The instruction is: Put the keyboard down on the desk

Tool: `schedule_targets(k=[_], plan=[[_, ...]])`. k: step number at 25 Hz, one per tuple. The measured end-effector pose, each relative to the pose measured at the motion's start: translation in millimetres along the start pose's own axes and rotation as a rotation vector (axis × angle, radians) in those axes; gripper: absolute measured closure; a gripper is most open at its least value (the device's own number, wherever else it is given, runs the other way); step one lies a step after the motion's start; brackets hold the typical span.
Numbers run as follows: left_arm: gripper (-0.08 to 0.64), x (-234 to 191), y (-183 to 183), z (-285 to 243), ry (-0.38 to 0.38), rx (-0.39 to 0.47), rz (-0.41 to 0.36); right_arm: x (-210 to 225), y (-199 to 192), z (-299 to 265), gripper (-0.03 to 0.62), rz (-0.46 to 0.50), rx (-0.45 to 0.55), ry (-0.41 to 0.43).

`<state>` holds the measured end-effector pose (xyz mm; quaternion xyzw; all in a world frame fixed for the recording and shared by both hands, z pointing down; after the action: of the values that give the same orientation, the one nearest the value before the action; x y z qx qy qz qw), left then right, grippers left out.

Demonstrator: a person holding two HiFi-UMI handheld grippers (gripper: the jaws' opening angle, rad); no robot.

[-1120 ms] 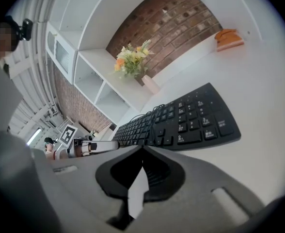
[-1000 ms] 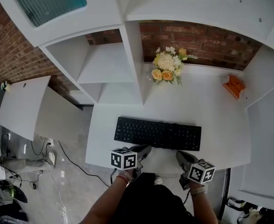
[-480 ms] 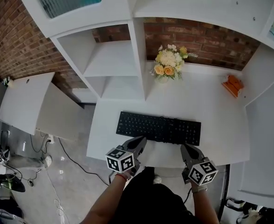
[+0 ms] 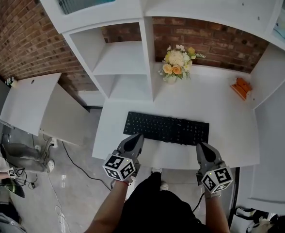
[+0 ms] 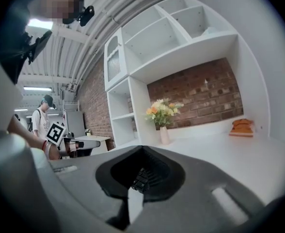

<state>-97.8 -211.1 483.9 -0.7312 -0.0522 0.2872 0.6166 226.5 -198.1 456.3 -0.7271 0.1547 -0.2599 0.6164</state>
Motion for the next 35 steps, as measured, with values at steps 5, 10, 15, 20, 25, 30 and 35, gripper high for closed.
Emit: schedule_targets(k=[5, 10, 15, 20, 25, 30, 35], plan=[[0.560, -2, 21, 16, 0.014, 0.070, -0.030, -2, 24, 13, 0.594, 0.049, 0.055, -0.021], [0.560, -5, 39, 29, 0.027, 0.123, -0.058, -1, 42, 22, 0.594, 0.098, 0.093, -0.038], [0.560, -6, 55, 42, 0.039, 0.171, -0.092, -6, 63, 31, 0.594, 0.143, 0.136, -0.052], [0.560, -3, 73, 54, 0.040, 0.219, -0.122, -14, 79, 38, 0.594, 0.162, 0.178, -0.045], [0.560, 3, 92, 64, 0.031, 0.257, -0.164, -22, 91, 43, 0.594, 0.176, 0.216, -0.036], [0.560, 6, 108, 74, 0.035, 0.276, -0.182, -29, 102, 49, 0.594, 0.193, 0.240, -0.035], [0.560, 9, 114, 81, 0.039, 0.295, -0.181, -34, 111, 55, 0.594, 0.214, 0.267, -0.026]])
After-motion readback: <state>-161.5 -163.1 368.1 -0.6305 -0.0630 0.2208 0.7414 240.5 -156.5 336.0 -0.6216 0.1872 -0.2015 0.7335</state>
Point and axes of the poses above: the fingertips, and each gripper's own axes: z backward along the fingers, x to its right, y out of its top, the point moved 9 cm from there along z, backward along the fingers, and after that the axes turned 4 degrees about x, right-handed, at the moved point
